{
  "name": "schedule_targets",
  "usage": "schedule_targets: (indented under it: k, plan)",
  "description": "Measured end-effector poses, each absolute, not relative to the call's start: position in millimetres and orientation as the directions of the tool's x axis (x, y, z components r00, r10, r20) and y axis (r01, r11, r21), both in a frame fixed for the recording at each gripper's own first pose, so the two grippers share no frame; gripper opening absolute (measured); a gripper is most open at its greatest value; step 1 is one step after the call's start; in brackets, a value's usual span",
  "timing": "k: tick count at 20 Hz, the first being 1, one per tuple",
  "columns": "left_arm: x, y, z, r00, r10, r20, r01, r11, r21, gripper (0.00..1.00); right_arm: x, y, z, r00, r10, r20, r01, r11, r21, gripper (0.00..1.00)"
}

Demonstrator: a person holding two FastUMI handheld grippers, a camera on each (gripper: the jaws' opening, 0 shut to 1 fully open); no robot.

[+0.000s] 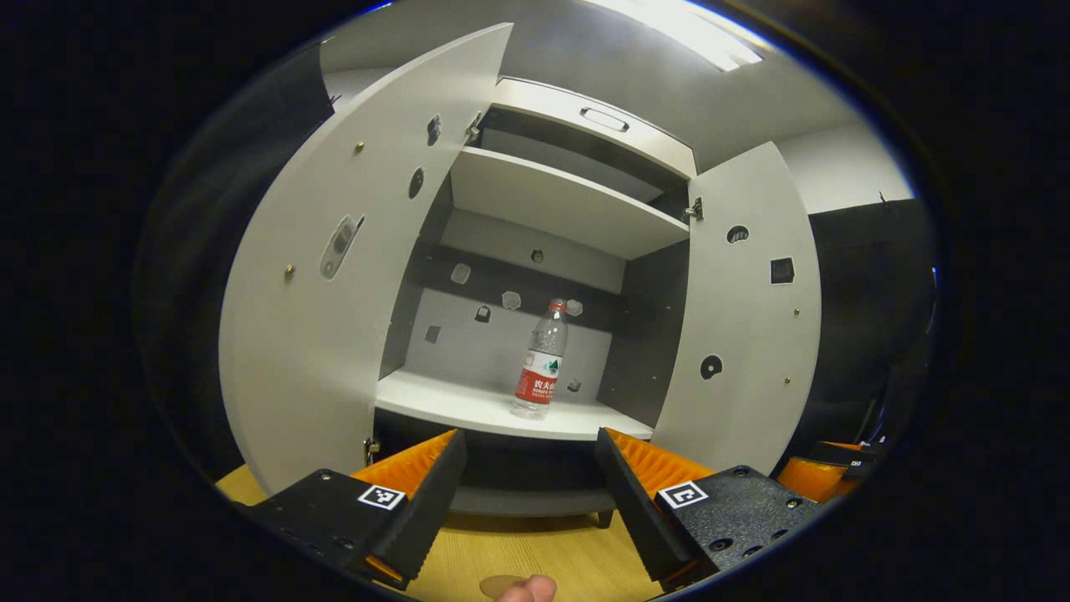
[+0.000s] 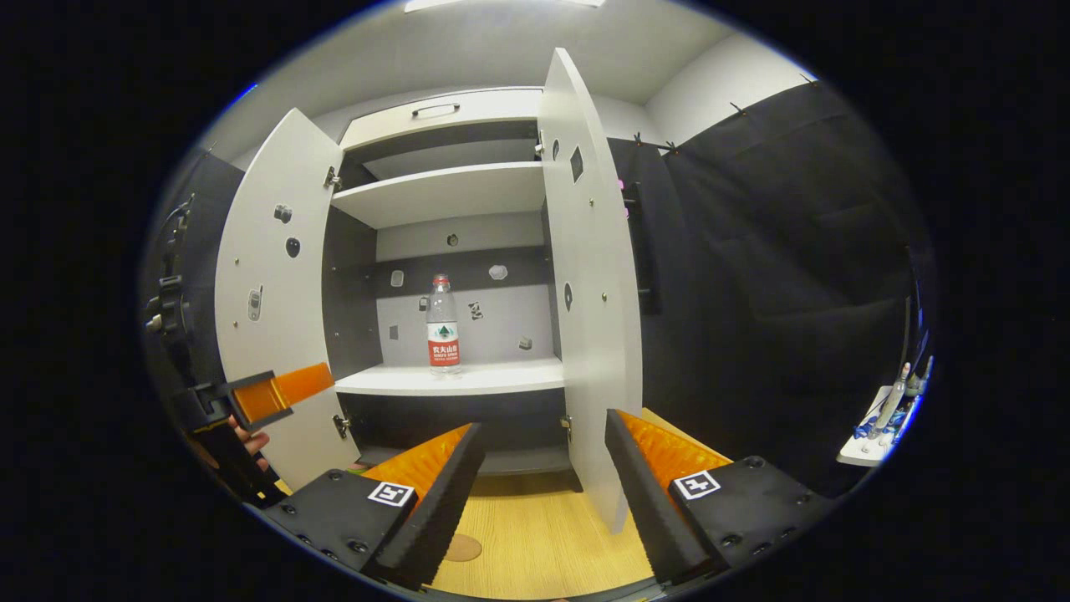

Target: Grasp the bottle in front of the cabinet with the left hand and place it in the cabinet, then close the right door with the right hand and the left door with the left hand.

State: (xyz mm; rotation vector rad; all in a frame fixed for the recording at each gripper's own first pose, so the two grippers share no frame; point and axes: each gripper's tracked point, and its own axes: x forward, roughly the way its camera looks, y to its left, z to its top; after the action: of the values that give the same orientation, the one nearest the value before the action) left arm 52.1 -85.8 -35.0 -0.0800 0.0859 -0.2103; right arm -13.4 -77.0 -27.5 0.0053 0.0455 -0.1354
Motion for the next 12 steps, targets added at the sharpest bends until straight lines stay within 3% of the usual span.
schedule_targets:
  k: [7,12]
  plan:
    - [19.5,-72.0,-57.6,0.983,-0.167,-0.077,0.163,0.985,-0.049,0.95,-17.2,-100.7,-13.8,0.988,-0.152,-0.02,0.152,0.988,-0.017,0.97]
    - [16.2,-65.3,-50.9,0.989,-0.139,-0.059,0.136,0.989,-0.053,0.95,-10.4,-172.0,31.0,0.969,-0.247,0.028,0.247,0.969,0.007,0.97]
